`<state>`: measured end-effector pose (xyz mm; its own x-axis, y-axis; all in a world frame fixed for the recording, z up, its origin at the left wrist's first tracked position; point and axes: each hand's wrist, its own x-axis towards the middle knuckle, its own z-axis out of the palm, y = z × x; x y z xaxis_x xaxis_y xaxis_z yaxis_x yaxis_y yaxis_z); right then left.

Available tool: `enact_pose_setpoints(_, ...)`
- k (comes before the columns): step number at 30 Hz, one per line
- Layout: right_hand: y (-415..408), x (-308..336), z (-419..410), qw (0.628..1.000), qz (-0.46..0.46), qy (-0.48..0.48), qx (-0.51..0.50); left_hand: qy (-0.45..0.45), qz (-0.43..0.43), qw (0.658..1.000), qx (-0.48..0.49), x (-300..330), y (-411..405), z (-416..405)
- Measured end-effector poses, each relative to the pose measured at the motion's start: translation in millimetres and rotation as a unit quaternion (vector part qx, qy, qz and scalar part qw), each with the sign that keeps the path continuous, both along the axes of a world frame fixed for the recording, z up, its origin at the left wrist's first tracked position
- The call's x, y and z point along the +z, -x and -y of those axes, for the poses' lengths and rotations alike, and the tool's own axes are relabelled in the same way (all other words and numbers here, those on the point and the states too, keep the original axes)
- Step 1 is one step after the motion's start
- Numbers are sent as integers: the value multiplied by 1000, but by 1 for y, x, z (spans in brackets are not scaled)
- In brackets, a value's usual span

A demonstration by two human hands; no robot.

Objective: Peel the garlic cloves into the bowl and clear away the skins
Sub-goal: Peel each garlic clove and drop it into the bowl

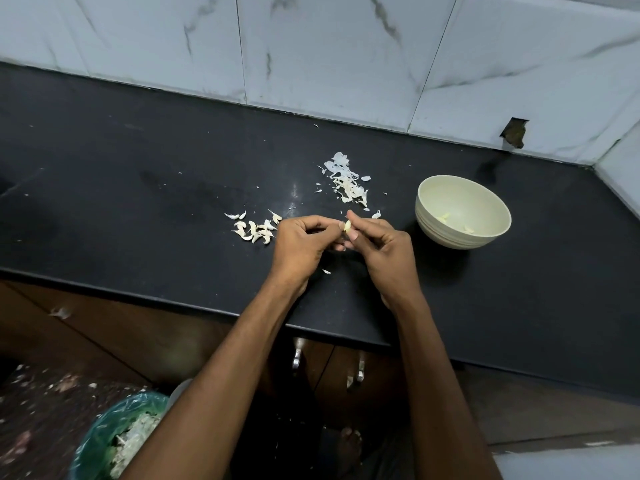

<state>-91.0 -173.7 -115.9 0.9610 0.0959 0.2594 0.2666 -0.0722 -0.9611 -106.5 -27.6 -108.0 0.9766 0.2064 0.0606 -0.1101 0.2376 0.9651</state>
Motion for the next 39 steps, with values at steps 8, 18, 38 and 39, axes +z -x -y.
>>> enact_pose_setpoints(8, 2, 6, 0, 996, -53, -64, 18, -31, 10, 999, 0, 5, 2, 2)
enact_pose_setpoints(18, 9, 14, 0, 986, -103, -131, -1, -50, 1, 999, 2, 3, 3, 1)
enact_pose_setpoints(38, 8, 10, -3, 993, -59, -88, -53, -71, 18, 997, 15, 5, 6, 5)
enact_pose_setpoints(39, 8, 9, -3, 994, -57, -81, -54, -72, 19, 997, 17, 5, 7, 6)
